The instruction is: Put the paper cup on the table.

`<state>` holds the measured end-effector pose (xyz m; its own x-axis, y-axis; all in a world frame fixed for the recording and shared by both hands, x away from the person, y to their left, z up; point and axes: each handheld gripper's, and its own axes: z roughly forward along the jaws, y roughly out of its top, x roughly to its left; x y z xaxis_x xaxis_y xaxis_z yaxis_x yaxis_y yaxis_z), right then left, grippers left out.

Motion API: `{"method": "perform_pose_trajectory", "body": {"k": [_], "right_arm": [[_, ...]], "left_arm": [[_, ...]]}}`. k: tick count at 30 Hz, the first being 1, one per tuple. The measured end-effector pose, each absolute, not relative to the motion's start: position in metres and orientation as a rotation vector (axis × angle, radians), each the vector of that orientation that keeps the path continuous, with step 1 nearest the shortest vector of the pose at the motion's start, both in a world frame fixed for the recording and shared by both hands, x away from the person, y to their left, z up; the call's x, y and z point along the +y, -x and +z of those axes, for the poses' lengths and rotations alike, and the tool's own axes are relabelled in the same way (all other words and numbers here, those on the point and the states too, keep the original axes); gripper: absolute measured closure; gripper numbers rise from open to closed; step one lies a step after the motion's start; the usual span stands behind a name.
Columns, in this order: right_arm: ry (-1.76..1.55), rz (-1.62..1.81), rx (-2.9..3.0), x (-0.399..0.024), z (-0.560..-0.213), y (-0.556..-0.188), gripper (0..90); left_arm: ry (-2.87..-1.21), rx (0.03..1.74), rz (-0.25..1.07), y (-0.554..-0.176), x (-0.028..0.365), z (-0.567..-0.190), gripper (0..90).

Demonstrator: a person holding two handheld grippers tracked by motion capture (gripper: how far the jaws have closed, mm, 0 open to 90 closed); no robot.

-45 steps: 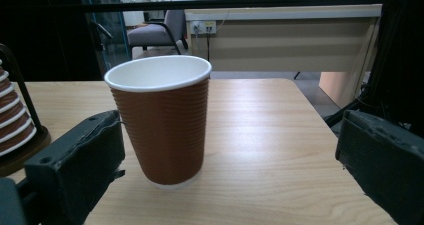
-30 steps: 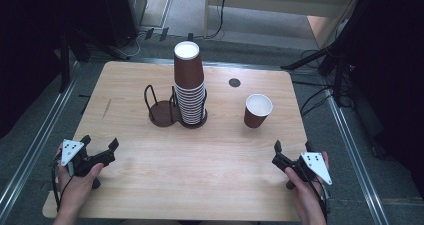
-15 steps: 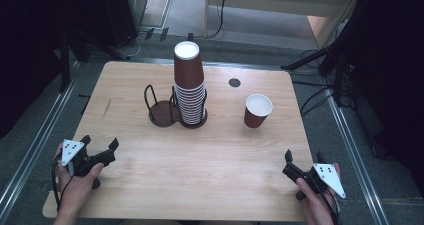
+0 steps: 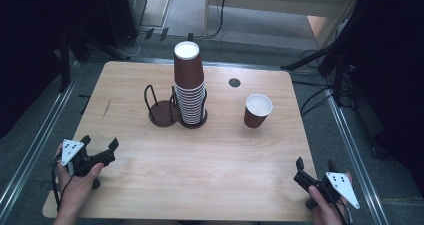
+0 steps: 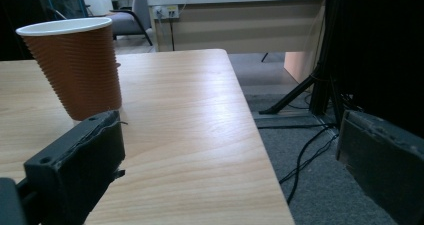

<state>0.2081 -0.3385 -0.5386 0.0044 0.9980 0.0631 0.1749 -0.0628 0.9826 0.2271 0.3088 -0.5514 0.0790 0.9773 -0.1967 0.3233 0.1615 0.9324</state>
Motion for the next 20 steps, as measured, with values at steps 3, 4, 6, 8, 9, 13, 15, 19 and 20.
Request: {"method": "perform_pose_trajectory", "body": {"k": [3, 4, 6, 8, 9, 13, 15, 19, 20], "right_arm": [[-1.387, 1.163, 1.302, -0.344, -0.539, -0.205, 0.0], [-1.394, 1.167, 1.299, -0.345, -0.539, -0.204, 0.0], [-1.395, 1.166, 1.293, -0.348, -0.540, -0.202, 0.0], [-1.400, 1.169, 1.283, -0.350, -0.541, -0.200, 0.0], [-1.407, 1.172, 1.278, -0.350, -0.541, -0.199, 0.0], [-1.419, 1.185, 1.266, -0.351, -0.545, -0.197, 0.0], [-1.417, 1.200, 1.249, -0.351, -0.545, -0.194, 0.0], [-1.398, 1.223, 1.222, -0.352, -0.542, -0.184, 0.0], [-1.392, 1.221, 1.222, -0.352, -0.541, -0.182, 0.0]], "left_arm": [[-1.348, 1.432, 0.825, -0.227, 0.309, -0.551, 0.7], [-1.348, 1.433, 0.823, -0.227, 0.309, -0.551, 0.6], [-1.348, 1.434, 0.823, -0.227, 0.309, -0.551, 0.7], [-1.348, 1.434, 0.823, -0.227, 0.309, -0.551, 0.6], [-1.348, 1.434, 0.823, -0.227, 0.309, -0.551, 0.6], [-1.346, 1.436, 0.818, -0.227, 0.310, -0.551, 0.6], [-1.346, 1.436, 0.820, -0.227, 0.310, -0.551, 0.7], [-1.341, 1.449, 0.812, -0.228, 0.310, -0.551, 0.6], [-1.323, 1.458, 0.802, -0.228, 0.311, -0.552, 0.6]]}}
